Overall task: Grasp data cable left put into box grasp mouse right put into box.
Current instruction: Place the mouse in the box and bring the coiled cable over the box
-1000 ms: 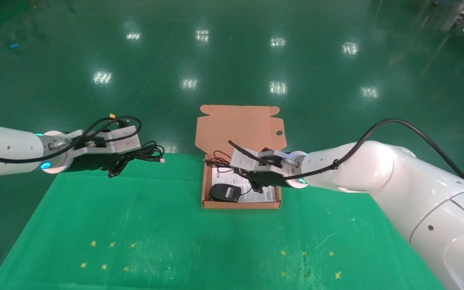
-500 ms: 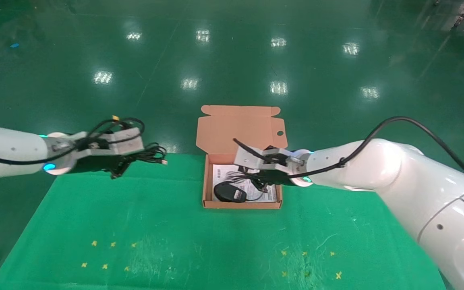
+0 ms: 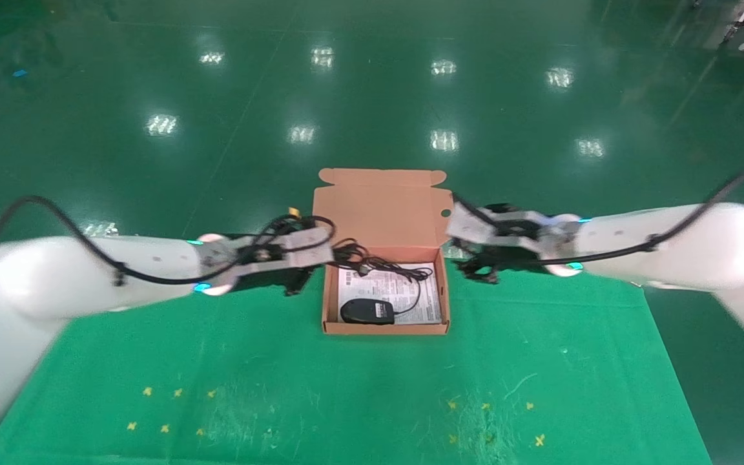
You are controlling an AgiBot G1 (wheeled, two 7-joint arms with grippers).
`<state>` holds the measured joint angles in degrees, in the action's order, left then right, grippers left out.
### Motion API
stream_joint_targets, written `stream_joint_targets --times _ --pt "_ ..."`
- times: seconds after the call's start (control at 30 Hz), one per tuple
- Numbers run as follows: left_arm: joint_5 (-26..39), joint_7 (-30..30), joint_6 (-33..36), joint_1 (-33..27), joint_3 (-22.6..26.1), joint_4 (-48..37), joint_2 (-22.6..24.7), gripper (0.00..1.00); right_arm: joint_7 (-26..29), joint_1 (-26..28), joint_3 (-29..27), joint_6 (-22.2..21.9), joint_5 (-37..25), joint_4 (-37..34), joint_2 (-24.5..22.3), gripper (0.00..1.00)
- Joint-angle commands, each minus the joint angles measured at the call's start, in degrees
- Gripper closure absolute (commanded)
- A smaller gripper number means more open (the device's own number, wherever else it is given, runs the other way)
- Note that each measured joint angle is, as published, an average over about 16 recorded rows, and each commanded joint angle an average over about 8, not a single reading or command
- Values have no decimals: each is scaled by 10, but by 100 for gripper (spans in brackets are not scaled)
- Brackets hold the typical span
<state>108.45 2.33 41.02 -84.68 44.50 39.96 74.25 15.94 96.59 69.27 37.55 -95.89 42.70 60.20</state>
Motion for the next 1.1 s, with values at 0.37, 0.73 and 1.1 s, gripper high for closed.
stream_joint_targets --times 0.37,0.73,1.1 --pt "-107 -122 -30 8 25 -61 42 100 75 0 9 7 -41 104 -89 0" --pt "-195 -143 -59 4 98 -59 46 7 139 -5 14 13 -75 185 -139 0" --pt "-194 -134 -55 4 99 -42 24 0 136 -1 13 10 -76 184 -132 0"
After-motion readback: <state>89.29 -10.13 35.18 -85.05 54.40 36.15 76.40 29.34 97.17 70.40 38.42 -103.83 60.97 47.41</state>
